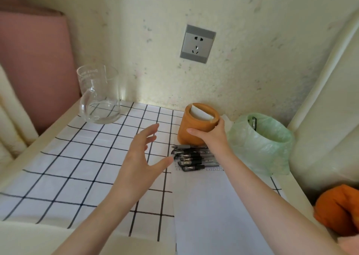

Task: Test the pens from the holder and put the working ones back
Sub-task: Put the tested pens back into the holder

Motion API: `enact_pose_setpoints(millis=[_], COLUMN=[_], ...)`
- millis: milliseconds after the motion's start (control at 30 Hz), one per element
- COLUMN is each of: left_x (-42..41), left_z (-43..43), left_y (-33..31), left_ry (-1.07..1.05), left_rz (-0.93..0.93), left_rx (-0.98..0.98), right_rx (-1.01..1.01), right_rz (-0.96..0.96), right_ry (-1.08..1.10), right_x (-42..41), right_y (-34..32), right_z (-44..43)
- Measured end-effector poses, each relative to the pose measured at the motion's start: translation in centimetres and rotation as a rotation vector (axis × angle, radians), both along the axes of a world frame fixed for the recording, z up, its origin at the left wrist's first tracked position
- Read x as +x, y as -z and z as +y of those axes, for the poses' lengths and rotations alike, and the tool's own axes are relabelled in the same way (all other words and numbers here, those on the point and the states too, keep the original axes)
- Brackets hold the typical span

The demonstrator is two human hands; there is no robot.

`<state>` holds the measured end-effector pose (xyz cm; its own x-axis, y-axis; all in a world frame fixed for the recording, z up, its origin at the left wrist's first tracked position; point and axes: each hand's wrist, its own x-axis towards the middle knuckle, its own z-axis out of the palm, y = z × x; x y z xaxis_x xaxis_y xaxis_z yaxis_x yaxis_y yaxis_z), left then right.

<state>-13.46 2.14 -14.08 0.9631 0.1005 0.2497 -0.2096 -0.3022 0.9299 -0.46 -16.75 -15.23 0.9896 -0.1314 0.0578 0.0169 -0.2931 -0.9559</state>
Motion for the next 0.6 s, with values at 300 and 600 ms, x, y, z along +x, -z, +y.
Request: enact_pose_setpoints(millis=[300,600], left_x=[0.5,-0.3], left_z=[1.3,1.1], left_y=[-0.4,-1.0], left_ry=[-0.022,0.161], left_rz=[-0.043,-0.064], left_rx=[0.006,-0.049], right_rx=[0.103,-0.024], right_rz=[-0.131,-0.099], right_ry=[-0.162,-0.392], right_x=[-3.5,-10.9], right_y=[-3.4,-4.9], right_z=[1.7,3.2])
